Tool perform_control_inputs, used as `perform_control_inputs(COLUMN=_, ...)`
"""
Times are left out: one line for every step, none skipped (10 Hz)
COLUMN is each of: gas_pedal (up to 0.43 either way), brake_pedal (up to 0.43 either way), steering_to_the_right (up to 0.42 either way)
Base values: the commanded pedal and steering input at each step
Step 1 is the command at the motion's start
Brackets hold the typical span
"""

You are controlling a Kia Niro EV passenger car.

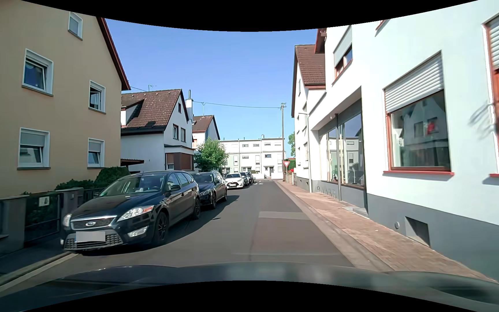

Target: Follow the waypoints while adhering to traffic rules and regulations

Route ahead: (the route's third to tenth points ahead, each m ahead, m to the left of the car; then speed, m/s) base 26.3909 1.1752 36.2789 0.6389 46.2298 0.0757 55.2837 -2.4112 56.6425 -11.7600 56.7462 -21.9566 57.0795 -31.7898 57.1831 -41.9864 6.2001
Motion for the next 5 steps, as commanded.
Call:
perform_control_inputs(gas_pedal=0.039, brake_pedal=0.000, steering_to_the_right=0.000)
perform_control_inputs(gas_pedal=0.039, brake_pedal=0.000, steering_to_the_right=-0.001)
perform_control_inputs(gas_pedal=0.039, brake_pedal=0.000, steering_to_the_right=0.000)
perform_control_inputs(gas_pedal=0.039, brake_pedal=0.000, steering_to_the_right=-0.001)
perform_control_inputs(gas_pedal=0.039, brake_pedal=0.000, steering_to_the_right=-0.001)
